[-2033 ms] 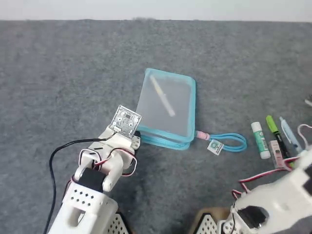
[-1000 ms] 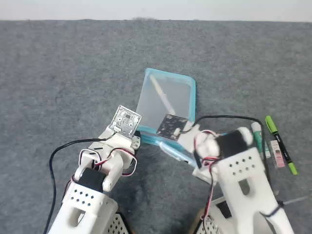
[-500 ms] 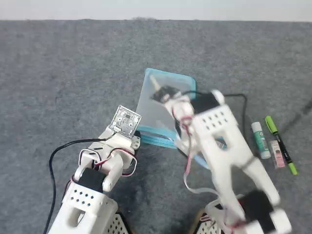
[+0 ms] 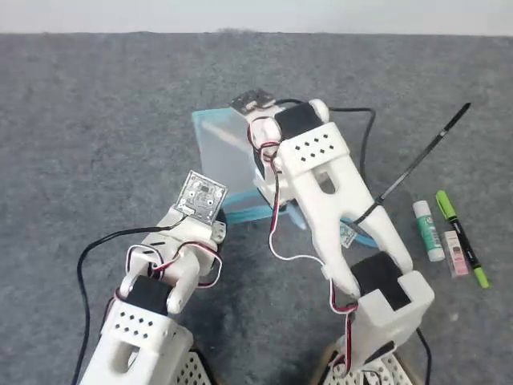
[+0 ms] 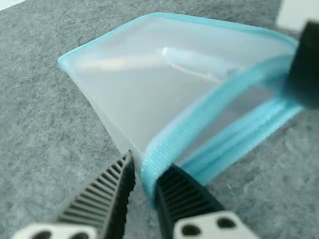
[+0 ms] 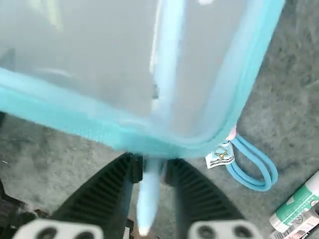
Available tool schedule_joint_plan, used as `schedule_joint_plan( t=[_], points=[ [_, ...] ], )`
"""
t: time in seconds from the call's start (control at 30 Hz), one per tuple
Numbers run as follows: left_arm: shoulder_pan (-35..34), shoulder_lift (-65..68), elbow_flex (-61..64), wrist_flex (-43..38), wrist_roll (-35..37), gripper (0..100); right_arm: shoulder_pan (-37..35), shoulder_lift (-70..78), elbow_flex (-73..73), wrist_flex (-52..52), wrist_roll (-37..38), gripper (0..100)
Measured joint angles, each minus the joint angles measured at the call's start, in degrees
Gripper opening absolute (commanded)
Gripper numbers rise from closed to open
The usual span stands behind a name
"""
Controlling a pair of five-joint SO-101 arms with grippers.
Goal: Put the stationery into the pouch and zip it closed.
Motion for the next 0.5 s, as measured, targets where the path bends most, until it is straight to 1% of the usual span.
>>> schedule_joint_plan(
  t=[0.2,0.37,0.5],
  points=[
    [0.0,0.0,0.0,-0.4,0.0,1,-3.6,0.1,-1.0,0.1,-0.2,23.1],
    [0.0,0.0,0.0,-0.4,0.0,1,-4.1,-0.4,-1.0,0.1,1.4,23.1],
    [0.0,-0.1,-0.1,-0.3,0.0,1,-4.5,-5.5,-2.5,0.1,2.6,23.1]
  ],
)
